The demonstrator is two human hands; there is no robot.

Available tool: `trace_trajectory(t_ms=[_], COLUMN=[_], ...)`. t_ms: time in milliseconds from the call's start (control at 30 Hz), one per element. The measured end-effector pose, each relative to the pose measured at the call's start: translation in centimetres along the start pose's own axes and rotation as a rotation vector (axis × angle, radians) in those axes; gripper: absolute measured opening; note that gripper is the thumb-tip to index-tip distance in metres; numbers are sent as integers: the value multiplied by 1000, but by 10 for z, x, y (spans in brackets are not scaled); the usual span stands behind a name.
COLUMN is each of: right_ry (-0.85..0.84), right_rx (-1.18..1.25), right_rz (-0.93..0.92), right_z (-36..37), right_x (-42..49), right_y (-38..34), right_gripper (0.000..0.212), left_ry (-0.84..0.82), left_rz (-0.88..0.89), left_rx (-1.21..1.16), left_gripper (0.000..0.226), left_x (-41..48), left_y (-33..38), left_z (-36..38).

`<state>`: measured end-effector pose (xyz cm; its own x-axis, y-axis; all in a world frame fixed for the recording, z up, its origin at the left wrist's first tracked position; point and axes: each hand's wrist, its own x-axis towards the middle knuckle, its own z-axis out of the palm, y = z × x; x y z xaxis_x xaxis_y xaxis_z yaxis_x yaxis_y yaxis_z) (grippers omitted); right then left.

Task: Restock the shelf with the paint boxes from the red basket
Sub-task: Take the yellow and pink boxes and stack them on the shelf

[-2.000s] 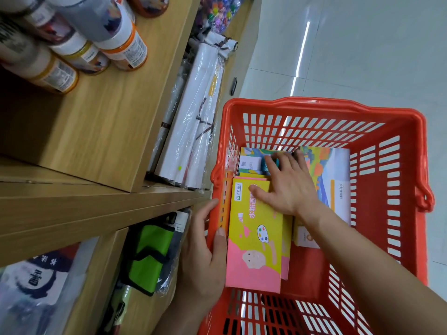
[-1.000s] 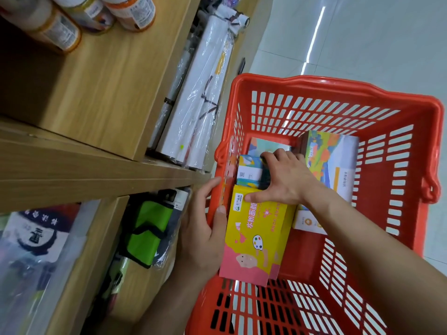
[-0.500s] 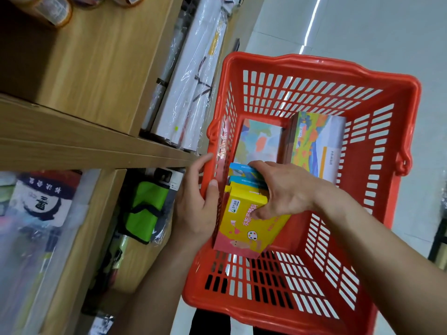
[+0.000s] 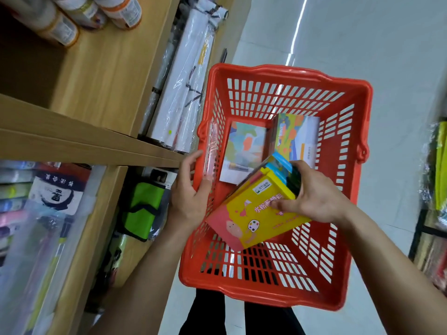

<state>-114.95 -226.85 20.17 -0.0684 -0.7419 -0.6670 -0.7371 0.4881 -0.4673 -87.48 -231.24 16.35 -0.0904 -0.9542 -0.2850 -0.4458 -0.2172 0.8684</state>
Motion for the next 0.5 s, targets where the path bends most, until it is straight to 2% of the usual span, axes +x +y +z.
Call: trace_trajectory(t_ms=[100, 200, 267, 333, 433, 500], right_ry=[-40, -20, 5, 18, 28, 30], right_rx=[5, 21, 57, 116, 167, 193], right_rz=[26, 33, 39, 27, 7, 14], right_z=[9, 17, 19, 21, 24, 23], right_x=[-2, 3, 3, 0, -4, -6], right_y=[3, 5, 10, 14, 17, 19], right_gripper=[103, 100, 104, 103, 103, 114], left_ry=[-8, 116, 95, -117, -487, -590], left_rz=[3, 269, 384, 238, -127, -243], left_rx=[85, 464, 449, 289, 111, 93], left_gripper=[48, 52, 53, 59, 89, 105], left_x=[-3, -12, -21, -28, -26, -15], left_y=[7, 20, 28, 30, 16, 0], left_z=[0, -1, 5, 17, 43, 58])
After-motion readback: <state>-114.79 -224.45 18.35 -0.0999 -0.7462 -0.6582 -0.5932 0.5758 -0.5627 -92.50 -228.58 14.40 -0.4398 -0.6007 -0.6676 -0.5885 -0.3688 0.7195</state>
